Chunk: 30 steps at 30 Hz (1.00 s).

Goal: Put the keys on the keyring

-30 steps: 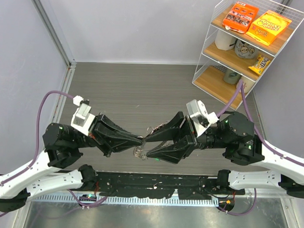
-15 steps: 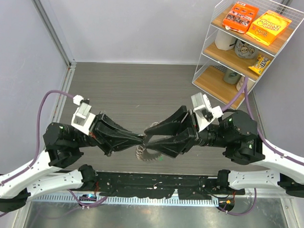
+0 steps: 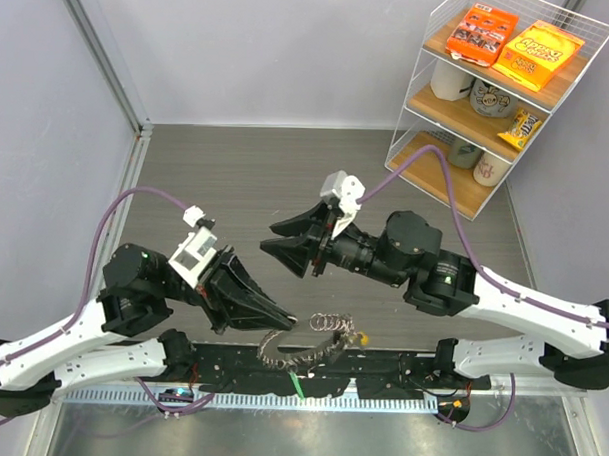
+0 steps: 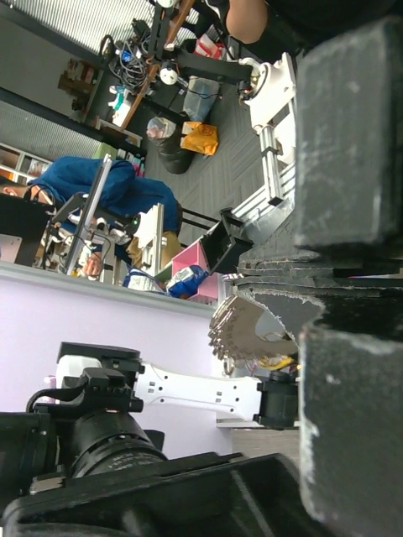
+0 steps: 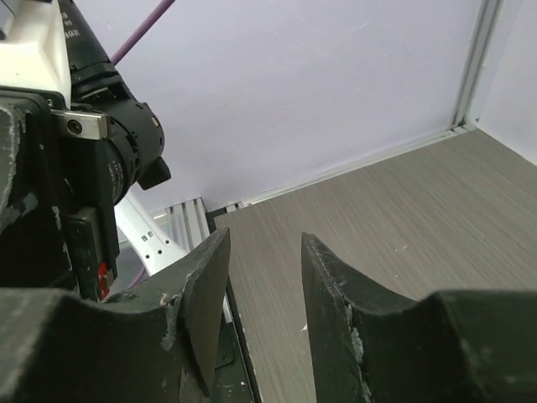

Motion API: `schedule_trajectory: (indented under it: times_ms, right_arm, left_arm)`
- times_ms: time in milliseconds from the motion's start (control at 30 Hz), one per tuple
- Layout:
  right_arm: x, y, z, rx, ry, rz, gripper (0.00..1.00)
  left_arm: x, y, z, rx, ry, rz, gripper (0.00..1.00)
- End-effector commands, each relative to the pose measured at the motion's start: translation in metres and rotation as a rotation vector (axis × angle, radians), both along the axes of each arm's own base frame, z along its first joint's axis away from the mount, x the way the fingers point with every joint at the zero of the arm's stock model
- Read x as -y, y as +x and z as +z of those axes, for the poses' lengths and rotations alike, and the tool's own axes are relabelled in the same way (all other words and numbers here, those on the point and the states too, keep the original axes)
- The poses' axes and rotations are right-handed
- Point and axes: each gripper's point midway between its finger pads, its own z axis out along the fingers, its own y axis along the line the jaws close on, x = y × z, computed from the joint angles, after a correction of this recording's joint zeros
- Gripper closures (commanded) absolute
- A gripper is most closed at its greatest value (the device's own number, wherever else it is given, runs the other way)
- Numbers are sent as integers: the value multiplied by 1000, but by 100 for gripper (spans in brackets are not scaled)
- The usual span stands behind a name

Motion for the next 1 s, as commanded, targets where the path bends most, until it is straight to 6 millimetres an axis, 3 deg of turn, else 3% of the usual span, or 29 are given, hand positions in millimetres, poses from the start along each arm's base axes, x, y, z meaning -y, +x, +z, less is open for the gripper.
schedule_trajectory:
  times_ms: [0, 233, 433, 667, 967]
  right_arm:
    - [42, -2, 49, 41, 137, -70, 54]
    - [86, -2, 45, 47, 74, -138, 51]
    - [108, -17, 39, 56, 0, -95, 48]
    - [104, -44, 25, 65, -70, 61, 47]
    - [91, -49, 10, 93, -101, 119, 48]
  left_arm:
    - [-11, -3, 21, 39, -78, 17, 100]
    - [-4, 23, 11, -24, -40, 163, 100]
    - [1, 55, -1, -87, 11, 332, 100]
    - [6, 81, -10, -150, 23, 452, 100]
    - [9, 82, -4, -154, -11, 449, 100]
